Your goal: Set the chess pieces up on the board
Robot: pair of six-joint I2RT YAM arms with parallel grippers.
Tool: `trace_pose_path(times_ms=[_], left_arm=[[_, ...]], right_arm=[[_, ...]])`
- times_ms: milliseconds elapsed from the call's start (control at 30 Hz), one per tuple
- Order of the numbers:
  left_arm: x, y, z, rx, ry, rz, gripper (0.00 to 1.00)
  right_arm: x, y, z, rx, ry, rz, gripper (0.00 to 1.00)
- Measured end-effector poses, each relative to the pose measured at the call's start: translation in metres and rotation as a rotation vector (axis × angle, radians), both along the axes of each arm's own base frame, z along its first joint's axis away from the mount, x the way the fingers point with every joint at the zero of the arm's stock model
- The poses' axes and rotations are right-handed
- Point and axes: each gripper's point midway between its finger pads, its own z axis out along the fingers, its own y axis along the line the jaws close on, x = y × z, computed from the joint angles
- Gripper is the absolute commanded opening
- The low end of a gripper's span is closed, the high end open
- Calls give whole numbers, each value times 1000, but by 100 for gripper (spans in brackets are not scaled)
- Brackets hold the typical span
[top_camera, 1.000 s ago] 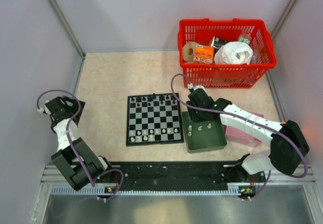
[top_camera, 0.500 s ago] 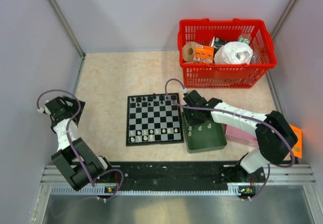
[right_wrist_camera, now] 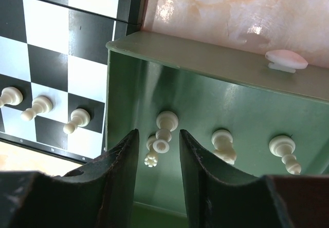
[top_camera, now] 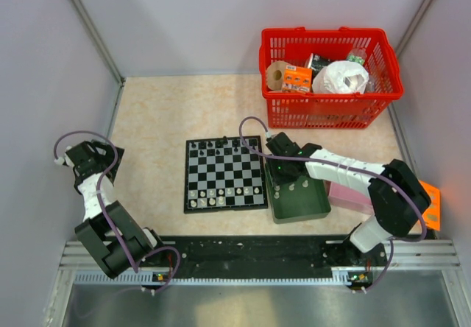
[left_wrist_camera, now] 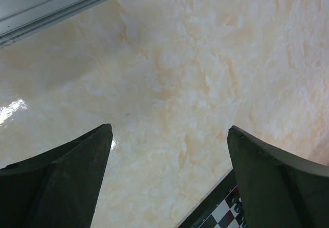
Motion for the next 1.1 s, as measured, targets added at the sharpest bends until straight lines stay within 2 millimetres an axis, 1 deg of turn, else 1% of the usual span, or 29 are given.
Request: trace_pose_path(times_ms=[167,300,533,900,1033,1100], left_arm=[[0,-1,0,-2,-1,-3,99],[0,-1,0,-2,-2,-3,99],[0,-1,0,-2,-1,-3,99],[0,-1,0,-2,-2,-3,99],[0,-1,0,-2,-1,-3,99],[0,-1,0,-2,-2,-3,99]], right_arm=[[-1,0,-3,-6,8,1,36],[-1,0,-4,-7,11,2,32],[-2,-1,-8,-16,22,3,32],[-3,-2,-8,-25,22,4,13],[-5,-5,-7,-51,22,3,12],[-4,-8,-3,-65,13,0,12]])
